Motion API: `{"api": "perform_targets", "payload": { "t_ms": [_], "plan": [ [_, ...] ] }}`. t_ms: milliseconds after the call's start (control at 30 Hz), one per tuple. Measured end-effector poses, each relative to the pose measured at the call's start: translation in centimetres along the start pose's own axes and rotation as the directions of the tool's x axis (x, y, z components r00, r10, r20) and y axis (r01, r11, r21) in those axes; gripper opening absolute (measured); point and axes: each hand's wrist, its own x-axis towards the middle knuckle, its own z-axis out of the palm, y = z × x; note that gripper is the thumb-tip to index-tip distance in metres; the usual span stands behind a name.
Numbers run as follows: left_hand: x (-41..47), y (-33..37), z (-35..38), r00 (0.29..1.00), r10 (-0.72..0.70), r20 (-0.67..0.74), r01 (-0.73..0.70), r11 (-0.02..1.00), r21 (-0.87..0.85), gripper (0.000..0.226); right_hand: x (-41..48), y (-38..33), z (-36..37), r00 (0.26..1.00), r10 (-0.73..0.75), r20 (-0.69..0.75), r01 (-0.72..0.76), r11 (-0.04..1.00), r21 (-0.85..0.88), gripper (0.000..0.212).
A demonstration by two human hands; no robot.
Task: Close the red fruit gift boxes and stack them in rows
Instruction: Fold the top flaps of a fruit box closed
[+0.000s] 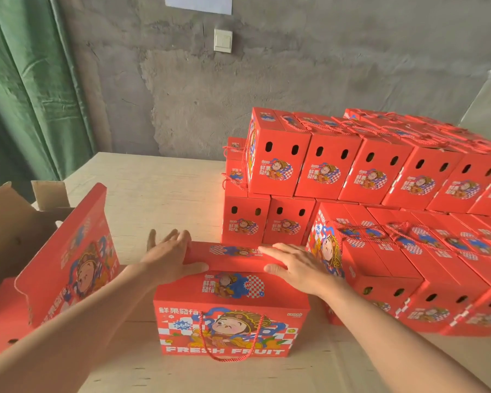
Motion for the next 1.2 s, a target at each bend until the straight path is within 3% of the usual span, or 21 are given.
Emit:
{"api": "perform_targets", "payload": {
  "t_ms": [100,167,433,767,933,1200],
  "plan": [
    [1.1,0.5,-0.9,0.983,0.106,0.148,-0.116,0.992,0.057,0.092,0.0,0.0,0.2,1.0,-0.02,-0.023,0.019,0.999,-0.03,0.068],
    [1.7,0.7,-0.9,0.972,0.156,0.178,-0.183,0.972,0.149,0.096,0.2,0.0,0.2,0.999,-0.018,-0.03,0.017,0.999,-0.03,0.067],
    [2.3,-0.2,0.4,0.961,0.258,0.099,-0.275,0.93,0.246,0.096,0.5,0.1,0.0,0.999,-0.049,-0.018,0.048,0.998,-0.049,0.071],
    [2.1,-0.1,0.5,0.964,0.241,0.108,-0.256,0.953,0.161,0.082,0.4,-0.1,0.1,0.998,-0.056,-0.02,0.054,0.995,-0.083,0.052],
    [2.5,1.5,-0.6,0.975,0.166,0.146,-0.199,0.947,0.252,0.081,0.3,0.0,0.5,0.998,-0.044,-0.048,0.04,0.996,-0.078,0.048],
    [2.6,3.9,0.3,0.985,0.165,0.038,-0.17,0.966,0.194,0.104,0.2,-0.3,0.4,0.997,-0.038,-0.061,0.034,0.997,-0.07,0.048]
  ]
}}
